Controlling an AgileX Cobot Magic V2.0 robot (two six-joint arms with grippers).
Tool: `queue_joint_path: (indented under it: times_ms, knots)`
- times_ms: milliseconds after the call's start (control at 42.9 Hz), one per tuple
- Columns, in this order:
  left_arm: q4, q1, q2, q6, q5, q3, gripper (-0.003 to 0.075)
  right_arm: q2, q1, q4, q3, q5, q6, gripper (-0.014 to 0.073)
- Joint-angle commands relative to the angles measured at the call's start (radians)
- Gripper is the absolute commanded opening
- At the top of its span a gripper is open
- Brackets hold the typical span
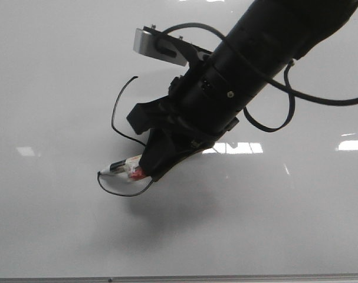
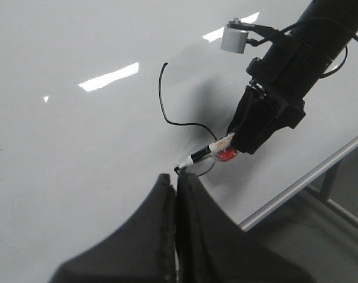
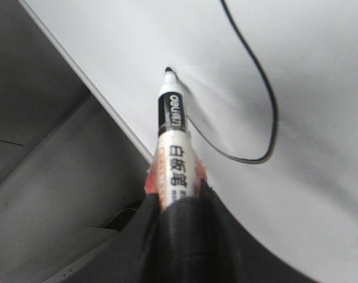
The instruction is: Write number 8 on whiteboard
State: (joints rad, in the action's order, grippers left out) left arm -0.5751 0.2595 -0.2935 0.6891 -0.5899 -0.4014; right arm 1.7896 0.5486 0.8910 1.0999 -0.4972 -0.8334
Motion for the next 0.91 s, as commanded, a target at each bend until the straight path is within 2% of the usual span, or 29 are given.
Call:
queue_joint_path:
  times_ms: [0, 303, 490, 723, 793, 886]
  knots:
    - [-0.033, -0.003, -0.009, -0.005, 0.068, -0.028, -0.0021, -0.09, -0.048, 0.027, 0.017, 0.067, 0.008, -0.006]
    - [-0.033, -0.003, -0.009, -0.005, 0.068, -0.028, -0.0021, -0.249, -0.197, 0.002, -0.018, 0.035, 0.007, -0.006]
    - [-0.033, -0.003, -0.009, -0.005, 0.068, -0.028, -0.0021, -0.241, -0.178, 0.0, 0.031, 0.058, -0.002, -0.006]
    - [-0.033, -0.003, -0.009, -0.005, 0.068, -0.028, -0.0021, -0.151, -0.098, 0.001, 0.13, 0.09, -0.002, -0.006]
    - [-0.033, -0.003, -0.009, -0.005, 0.068, -0.028, -0.0021, -0.172, -0.082, 0.0, 0.131, 0.06, -0.002, -0.006]
    - [-0.033, -0.003, -0.009, -0.005, 0.068, -0.028, -0.0021, -0.231, -0.063, -0.008, 0.131, -0.05, -0.016, -0.006]
